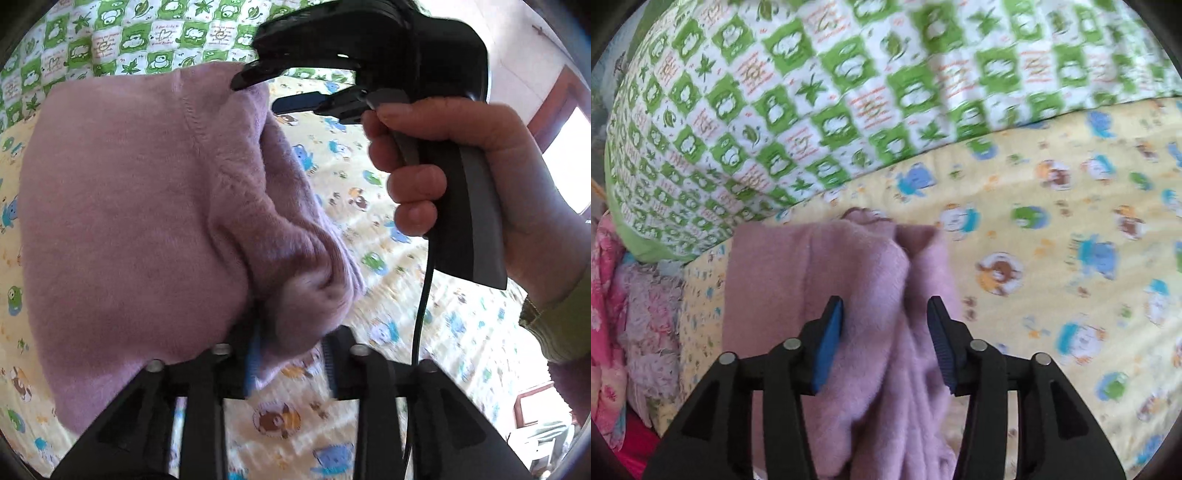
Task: Fold small clothes
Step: 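Lift the sweater edge and fold it over the body with both grippers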
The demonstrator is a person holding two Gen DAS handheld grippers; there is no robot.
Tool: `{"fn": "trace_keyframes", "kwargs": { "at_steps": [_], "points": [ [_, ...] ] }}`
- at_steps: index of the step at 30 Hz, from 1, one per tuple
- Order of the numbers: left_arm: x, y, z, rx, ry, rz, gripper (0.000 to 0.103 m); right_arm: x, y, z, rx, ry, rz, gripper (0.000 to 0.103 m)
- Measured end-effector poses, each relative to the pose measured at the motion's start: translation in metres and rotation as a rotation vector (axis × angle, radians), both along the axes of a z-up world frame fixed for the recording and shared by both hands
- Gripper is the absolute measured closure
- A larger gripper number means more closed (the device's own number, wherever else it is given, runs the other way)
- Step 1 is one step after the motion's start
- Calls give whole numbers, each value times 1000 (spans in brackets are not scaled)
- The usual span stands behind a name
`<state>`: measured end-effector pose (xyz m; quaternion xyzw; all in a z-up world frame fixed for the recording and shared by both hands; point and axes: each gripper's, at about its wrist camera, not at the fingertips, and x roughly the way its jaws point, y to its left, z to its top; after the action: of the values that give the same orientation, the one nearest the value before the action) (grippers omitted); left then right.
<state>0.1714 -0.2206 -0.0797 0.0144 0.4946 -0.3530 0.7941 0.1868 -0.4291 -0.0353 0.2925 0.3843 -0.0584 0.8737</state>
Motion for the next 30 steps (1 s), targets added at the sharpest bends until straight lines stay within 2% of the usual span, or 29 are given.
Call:
{"fn": "trace_keyframes", "kwargs": {
  "at_steps": [4,7,10,14,18,22,24,25,26,28,30],
  "points": [
    [-9,23,10,-27,9,-4,61,-25,7,12,-32,-15,-30,48],
    [-12,52,19,-33,12,31,59,-44,19,22,-49,-41,-34,46],
    [-7,81,27,-44,17,99,56,-61,38,27,-65,-60,-23,43],
    [4,118,29,-44,41,217,48,-75,65,25,-111,-56,-5,32],
    [20,141,19,-30,79,317,47,-76,89,11,-154,-18,34,31],
    [35,152,15,-51,111,379,46,-69,92,-2,-114,-10,56,31],
    [36,155,10,-53,125,388,46,-61,83,-13,-42,-5,51,32],
    [39,157,8,-49,134,395,46,-58,77,-20,-1,0,42,41],
    [43,156,5,-47,143,399,46,-57,76,-23,23,4,37,62],
    [47,152,1,-46,163,406,46,-52,68,-30,42,42,26,89],
    [50,146,0,-48,173,409,46,-57,64,-22,35,13,20,89]
  ]
}}
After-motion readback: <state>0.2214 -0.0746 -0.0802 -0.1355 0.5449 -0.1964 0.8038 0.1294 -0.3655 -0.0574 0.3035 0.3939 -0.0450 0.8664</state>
